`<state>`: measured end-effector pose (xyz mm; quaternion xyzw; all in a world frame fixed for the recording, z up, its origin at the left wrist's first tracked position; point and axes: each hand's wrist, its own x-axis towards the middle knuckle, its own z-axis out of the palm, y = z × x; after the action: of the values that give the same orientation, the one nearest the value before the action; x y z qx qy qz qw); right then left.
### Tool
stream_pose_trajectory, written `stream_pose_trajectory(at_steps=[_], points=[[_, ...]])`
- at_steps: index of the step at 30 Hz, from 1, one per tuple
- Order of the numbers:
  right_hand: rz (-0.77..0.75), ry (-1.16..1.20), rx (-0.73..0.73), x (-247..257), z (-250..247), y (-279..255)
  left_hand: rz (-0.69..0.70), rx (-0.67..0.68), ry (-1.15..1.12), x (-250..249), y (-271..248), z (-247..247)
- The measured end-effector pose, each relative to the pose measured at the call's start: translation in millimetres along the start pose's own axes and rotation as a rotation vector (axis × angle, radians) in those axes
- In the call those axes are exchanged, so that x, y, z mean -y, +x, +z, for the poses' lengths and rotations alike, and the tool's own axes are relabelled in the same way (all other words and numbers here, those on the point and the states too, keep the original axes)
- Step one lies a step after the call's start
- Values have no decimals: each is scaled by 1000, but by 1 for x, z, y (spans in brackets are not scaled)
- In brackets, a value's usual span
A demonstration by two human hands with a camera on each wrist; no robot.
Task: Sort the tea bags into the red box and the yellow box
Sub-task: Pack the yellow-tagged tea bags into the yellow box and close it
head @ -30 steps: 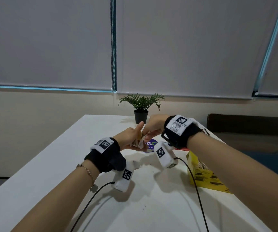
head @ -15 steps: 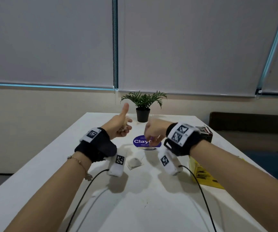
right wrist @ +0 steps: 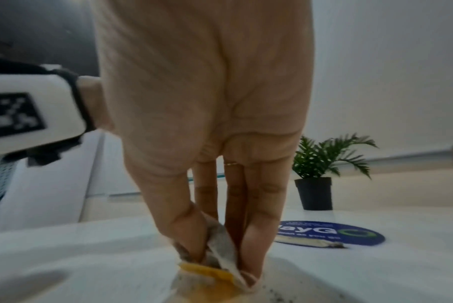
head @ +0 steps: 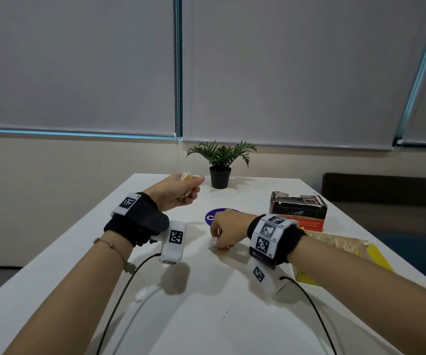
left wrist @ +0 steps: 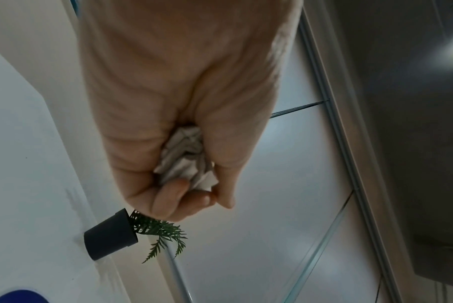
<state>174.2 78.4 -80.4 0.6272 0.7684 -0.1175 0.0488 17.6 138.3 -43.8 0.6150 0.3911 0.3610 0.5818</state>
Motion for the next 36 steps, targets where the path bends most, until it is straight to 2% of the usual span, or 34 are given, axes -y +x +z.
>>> stream_pose_trajectory(at_steps=[2,6,8,10,13,16,18,22,26,31,36], points=[[36,279,50,-9,-8,-6,-27,8,8,0,-1,2],[125,999,150,-19,-24,-23,-132,66,14,1,-3,3],[140,1131,130,-23,-31,-29,-197,100,-14,2,-4,6],[111,1141,74,-25,-36,-33,-246,137,-36,4,-5,10],[69,1059,-105,-26,-40,-34,-298,190,-44,8,-8,21],[-6,989,-211,-26,-45,-36,-311,291,-69,10,-11,31],[-77,1005,-221,-25,-50,-42,-314,354,-96,12,-12,36],[-221,987,-137,-28,-62,-53,-312,436,-124,13,-11,41],[-221,874,-98,-30,-67,-60,-321,428,-98,11,-17,49],[-144,739,-314,-31,-60,-58,-320,394,-50,7,-21,60],[-116,732,-392,-34,-50,-55,-322,415,-75,0,-27,66]])
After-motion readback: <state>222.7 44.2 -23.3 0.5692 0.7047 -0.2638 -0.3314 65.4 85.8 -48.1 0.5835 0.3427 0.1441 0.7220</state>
